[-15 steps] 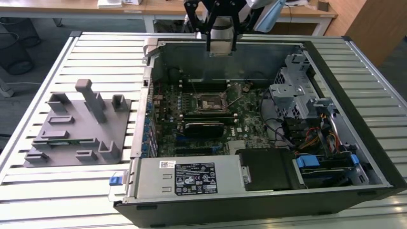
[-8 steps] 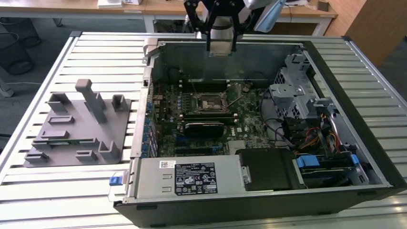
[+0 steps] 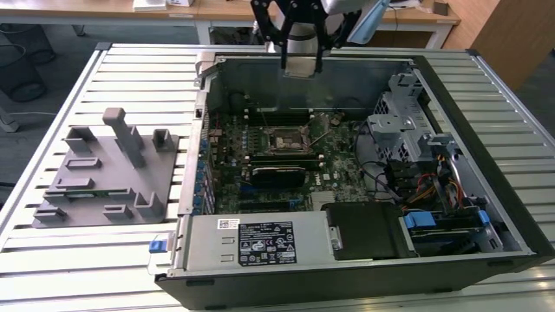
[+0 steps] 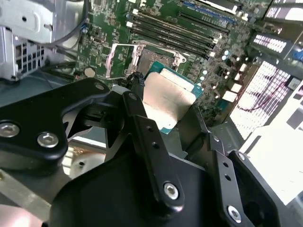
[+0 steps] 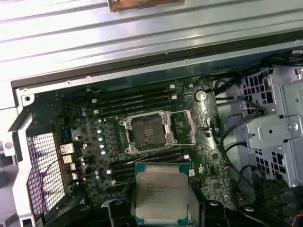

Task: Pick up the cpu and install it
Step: 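Place the cpu into insertion slot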

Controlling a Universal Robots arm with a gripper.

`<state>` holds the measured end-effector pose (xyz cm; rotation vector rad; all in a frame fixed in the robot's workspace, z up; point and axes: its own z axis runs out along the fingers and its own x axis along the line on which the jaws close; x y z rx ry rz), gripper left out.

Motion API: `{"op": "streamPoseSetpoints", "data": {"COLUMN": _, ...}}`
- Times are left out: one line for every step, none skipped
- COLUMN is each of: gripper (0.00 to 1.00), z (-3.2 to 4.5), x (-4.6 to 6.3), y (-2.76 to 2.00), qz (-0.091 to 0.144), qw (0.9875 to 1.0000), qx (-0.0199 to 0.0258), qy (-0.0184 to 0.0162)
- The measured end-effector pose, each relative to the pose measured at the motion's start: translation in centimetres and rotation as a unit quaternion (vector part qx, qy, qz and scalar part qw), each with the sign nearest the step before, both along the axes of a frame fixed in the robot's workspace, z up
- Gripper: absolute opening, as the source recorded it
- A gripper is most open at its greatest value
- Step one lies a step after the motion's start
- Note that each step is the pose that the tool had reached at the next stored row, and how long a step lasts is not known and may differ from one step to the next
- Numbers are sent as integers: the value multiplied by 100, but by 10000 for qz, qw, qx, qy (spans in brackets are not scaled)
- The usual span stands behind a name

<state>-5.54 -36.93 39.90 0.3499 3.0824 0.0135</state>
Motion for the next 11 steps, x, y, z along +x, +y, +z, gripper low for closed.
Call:
{"op": "streamPoseSetpoints", "data": {"gripper": 53, "z": -1, "x": 0, "y": 0, "qz": -87, "qw": 10000, "qx": 0, "qy": 0}}
{"op": "streamPoseSetpoints", "data": {"gripper": 53, "z": -3, "x": 0, "y": 0, "qz": -174, "qw": 9998, "qx": 0, "qy": 0}}
{"op": "streamPoseSetpoints", "data": {"gripper": 53, "z": -5, "x": 0, "y": 0, "qz": -271, "qw": 9996, "qx": 0, "qy": 0}}
{"op": "streamPoseSetpoints", "data": {"gripper": 53, "z": -7, "x": 0, "y": 0, "qz": -360, "qw": 9994, "qx": 0, "qy": 0}}
{"op": "streamPoseSetpoints", "data": {"gripper": 53, "z": -10, "x": 0, "y": 0, "qz": -448, "qw": 9990, "qx": 0, "qy": 0}}
{"op": "streamPoseSetpoints", "data": {"gripper": 53, "z": -14, "x": 0, "y": 0, "qz": -609, "qw": 9981, "qx": 0, "qy": 0}}
{"op": "streamPoseSetpoints", "data": {"gripper": 53, "z": -16, "x": 0, "y": 1, "qz": -680, "qw": 9977, "qx": 0, "qy": 0}}
{"op": "streamPoseSetpoints", "data": {"gripper": 53, "z": -18, "x": 0, "y": 1, "qz": -754, "qw": 9972, "qx": 0, "qy": 0}}
{"op": "streamPoseSetpoints", "data": {"gripper": 53, "z": -21, "x": 0, "y": 1, "qz": -833, "qw": 9965, "qx": 0, "qy": 0}}
{"op": "streamPoseSetpoints", "data": {"gripper": 53, "z": -23, "x": 0, "y": 2, "qz": -908, "qw": 9959, "qx": 0, "qy": 0}}
{"op": "streamPoseSetpoints", "data": {"gripper": 53, "z": -25, "x": 0, "y": 2, "qz": -981, "qw": 9952, "qx": 0, "qy": 0}}
